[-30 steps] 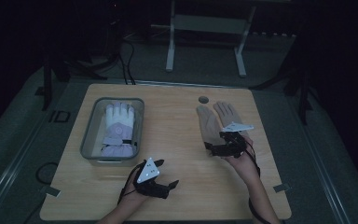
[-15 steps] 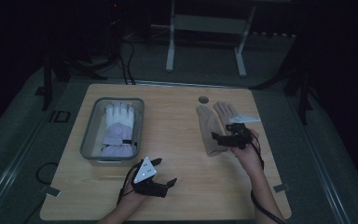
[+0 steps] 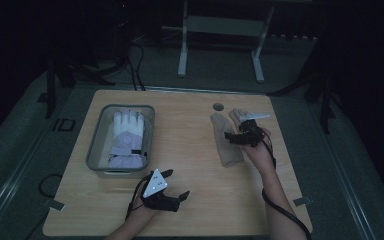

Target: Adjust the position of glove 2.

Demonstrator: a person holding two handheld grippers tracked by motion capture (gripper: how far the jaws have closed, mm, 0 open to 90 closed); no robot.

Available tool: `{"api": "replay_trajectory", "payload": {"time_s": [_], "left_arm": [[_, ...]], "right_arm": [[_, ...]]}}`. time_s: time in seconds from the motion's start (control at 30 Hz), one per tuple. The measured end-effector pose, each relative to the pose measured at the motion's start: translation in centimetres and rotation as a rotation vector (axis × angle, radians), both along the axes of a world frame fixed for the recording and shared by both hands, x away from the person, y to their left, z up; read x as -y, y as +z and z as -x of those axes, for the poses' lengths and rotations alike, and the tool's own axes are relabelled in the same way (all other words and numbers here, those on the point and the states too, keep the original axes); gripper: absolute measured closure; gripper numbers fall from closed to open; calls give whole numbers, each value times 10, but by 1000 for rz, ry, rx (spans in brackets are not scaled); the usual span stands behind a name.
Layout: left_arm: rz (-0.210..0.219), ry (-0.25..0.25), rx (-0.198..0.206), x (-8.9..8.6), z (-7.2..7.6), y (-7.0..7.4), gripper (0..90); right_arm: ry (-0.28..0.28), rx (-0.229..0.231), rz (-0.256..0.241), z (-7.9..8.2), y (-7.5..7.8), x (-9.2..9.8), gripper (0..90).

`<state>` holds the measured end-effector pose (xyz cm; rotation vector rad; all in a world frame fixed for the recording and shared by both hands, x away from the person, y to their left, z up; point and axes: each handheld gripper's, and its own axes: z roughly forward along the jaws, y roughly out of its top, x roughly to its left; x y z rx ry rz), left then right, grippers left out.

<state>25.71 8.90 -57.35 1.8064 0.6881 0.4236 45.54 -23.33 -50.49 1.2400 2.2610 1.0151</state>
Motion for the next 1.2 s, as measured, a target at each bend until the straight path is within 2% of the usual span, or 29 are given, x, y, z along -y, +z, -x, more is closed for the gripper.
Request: {"api": "replay_trajectory", "payload": {"time_s": [0.27, 0.33, 0.5, 0.57, 0.6, 0.63, 0.7, 0.73, 0.77, 0.83, 0.9, 0.97, 1.1, 1.2], "left_arm": [[-7, -2, 3, 0, 0, 0, 79], [-5, -2, 5, 0, 1, 0, 79], [-2, -4, 3, 0, 0, 0, 79], [-4, -5, 3, 0, 0, 0, 79], [-4, -5, 5, 0, 0, 0, 79], [-5, -5, 5, 0, 0, 0, 79], [-6, -5, 4, 0, 0, 0, 79], [-6, -4, 5, 0, 0, 0, 79], [-4, -4, 6, 0, 1, 0, 79], [1, -3, 10, 0, 1, 0, 79], [3, -2, 6, 0, 1, 0, 79], [4, -2, 1, 0, 0, 0, 79], [3, -2, 5, 0, 1, 0, 79], [2, -1, 4, 0, 1, 0, 79]], "right_arm": [[-27, -31, 30, -18, -15, -6, 286], [-44, -51, 44, -23, -23, -8, 290], [-52, -63, 81, -28, -33, -11, 291], [-55, -90, 103, -30, -42, -11, 348], [-53, -80, 109, -30, -45, -12, 351], [-57, -74, 114, -29, -45, -12, 390], [-85, -71, 122, -28, -43, -13, 513], [-93, -72, 129, -27, -42, -14, 626], [-96, -75, 129, -27, -42, -15, 693], [-114, -88, 120, -26, -41, -16, 765], [-128, -116, 75, -24, -38, -18, 782], [-124, -120, 41, -21, -35, -20, 786], [-109, -110, -13, -10, -24, -29, 786], [-118, -100, -43, 0, -10, -39, 787]]}}
